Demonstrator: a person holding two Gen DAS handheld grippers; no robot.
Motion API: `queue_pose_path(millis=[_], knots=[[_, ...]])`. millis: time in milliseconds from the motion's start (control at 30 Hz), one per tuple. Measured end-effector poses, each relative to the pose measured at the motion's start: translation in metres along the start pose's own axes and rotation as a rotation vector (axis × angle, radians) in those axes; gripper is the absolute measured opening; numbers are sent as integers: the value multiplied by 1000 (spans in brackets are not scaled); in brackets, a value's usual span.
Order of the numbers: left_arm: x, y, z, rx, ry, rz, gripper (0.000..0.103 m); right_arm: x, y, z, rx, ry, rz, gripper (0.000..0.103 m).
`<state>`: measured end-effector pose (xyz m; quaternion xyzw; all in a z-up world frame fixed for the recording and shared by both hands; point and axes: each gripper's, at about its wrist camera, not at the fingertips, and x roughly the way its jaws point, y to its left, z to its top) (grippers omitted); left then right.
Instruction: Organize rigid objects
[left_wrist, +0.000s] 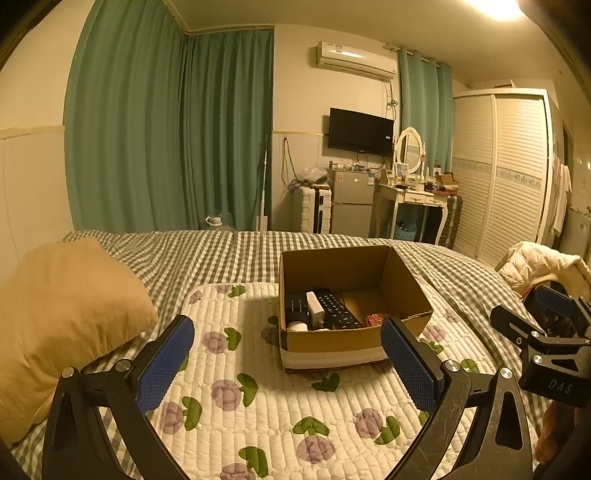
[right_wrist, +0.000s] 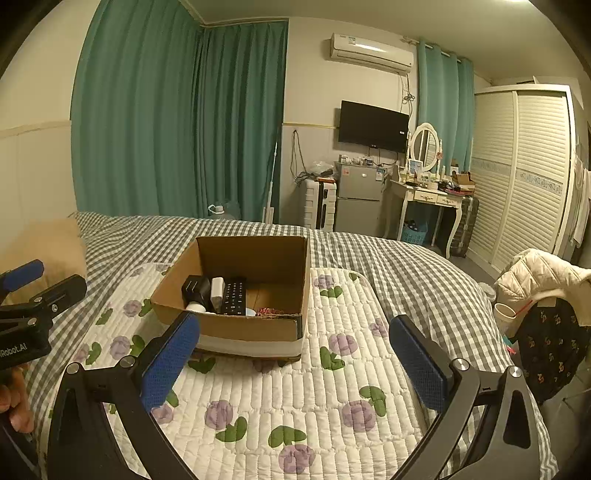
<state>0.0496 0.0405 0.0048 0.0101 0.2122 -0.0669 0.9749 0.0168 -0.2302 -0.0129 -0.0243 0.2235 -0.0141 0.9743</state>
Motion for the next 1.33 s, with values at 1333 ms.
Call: queue_pose_path(millis=[1333], knots=[[2,-11,-11,74,7,66,103,-1,-7,1,16,-2,-13,103]])
